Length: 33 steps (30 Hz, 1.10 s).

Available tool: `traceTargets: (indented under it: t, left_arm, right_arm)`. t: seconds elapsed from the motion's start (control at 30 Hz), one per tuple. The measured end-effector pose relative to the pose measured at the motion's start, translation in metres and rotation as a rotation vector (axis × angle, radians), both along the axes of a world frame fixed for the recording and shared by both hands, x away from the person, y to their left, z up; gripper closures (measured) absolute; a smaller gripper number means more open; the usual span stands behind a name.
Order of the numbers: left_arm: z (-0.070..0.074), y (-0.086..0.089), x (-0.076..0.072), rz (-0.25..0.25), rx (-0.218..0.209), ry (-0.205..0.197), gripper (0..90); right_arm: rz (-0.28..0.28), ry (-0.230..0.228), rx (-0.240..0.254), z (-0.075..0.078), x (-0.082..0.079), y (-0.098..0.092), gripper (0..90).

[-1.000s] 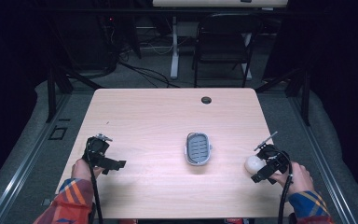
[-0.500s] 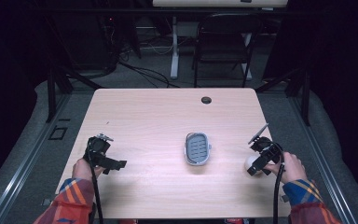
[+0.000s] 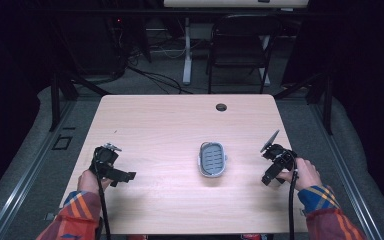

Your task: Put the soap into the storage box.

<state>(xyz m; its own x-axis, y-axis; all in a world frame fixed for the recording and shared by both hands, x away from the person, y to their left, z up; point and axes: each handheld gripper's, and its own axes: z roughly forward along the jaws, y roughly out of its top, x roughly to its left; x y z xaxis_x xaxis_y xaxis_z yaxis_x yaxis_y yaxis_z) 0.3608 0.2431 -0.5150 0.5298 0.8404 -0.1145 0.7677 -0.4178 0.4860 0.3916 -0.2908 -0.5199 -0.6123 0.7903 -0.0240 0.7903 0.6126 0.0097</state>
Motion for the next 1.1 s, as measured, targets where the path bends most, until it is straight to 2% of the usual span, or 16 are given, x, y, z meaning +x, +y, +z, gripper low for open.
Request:
traceTargets:
  t: [0.03,0.1,0.13,0.2,0.23,0.33,0.37,0.53,0.57,0.63,0.67,0.7,0.73,0.8,0.83,1.1]
  left_arm:
    - [0.0,0.0,0.0,0.0,-0.001,0.001,0.0]
    - [0.0,0.0,0.0,0.0,0.0,0.001,0.0]
    - [0.0,0.0,0.0,0.0,0.0,0.001,0.0]
    - [0.0,0.0,0.0,0.001,0.0,0.002,0.0]
    - [0.0,0.0,0.0,0.0,0.0,0.003,0.0]
    - [0.0,0.0,0.0,0.0,0.0,0.003,0.0]
    - [0.0,0.0,0.0,0.0,0.0,0.004,0.0]
    - [0.0,-0.001,0.0,-0.002,0.002,0.002,0.0]
    - [0.0,-0.001,0.0,-0.002,0.002,0.002,0.0]
    - [0.0,-0.001,0.0,-0.002,0.002,0.003,0.0]
    - [0.0,-0.001,0.0,-0.001,0.002,0.003,0.0]
    - [0.0,-0.001,0.0,-0.001,0.002,0.003,0.0]
    - [0.0,-0.001,0.0,-0.001,0.002,0.003,0.0]
    - [0.0,-0.001,0.0,0.001,0.002,0.006,0.0]
    - [0.0,-0.001,0.0,0.0,0.001,0.009,0.0]
    - [0.0,-0.001,0.0,-0.001,0.0,0.011,0.0]
  right_arm:
    - [-0.026,-0.017,0.03,-0.005,0.0,0.0,0.0]
    - [-0.029,-0.011,0.032,-0.007,0.001,0.001,0.0]
    - [-0.013,0.001,0.016,-0.007,0.002,0.001,0.0]
    - [-0.025,-0.01,0.027,-0.009,0.002,0.002,0.0]
    - [0.002,0.018,-0.005,-0.008,0.005,0.003,0.0]
    - [0.005,0.026,-0.01,-0.009,0.006,0.003,1.4]
    - [-0.005,0.031,-0.003,-0.01,0.007,0.003,7.8]
    - [-0.016,0.038,0.006,-0.013,0.008,0.002,13.6]
    - [-0.048,0.019,0.038,-0.017,0.006,0.003,14.3]
    - [0.0,0.061,-0.021,-0.013,0.011,0.003,14.5]
    - [0.01,0.067,-0.031,-0.013,0.012,0.003,14.8]
    - [-0.017,0.045,-0.002,-0.016,0.01,0.004,14.9]
    - [-0.004,0.061,-0.018,-0.016,0.011,0.004,14.9]
    - [-0.015,0.052,-0.008,-0.017,0.011,0.004,15.3]
    - [0.0,0.074,-0.03,-0.017,0.013,0.004,15.7]
    - [-0.013,0.053,-0.023,-0.018,0.013,0.003,23.8]
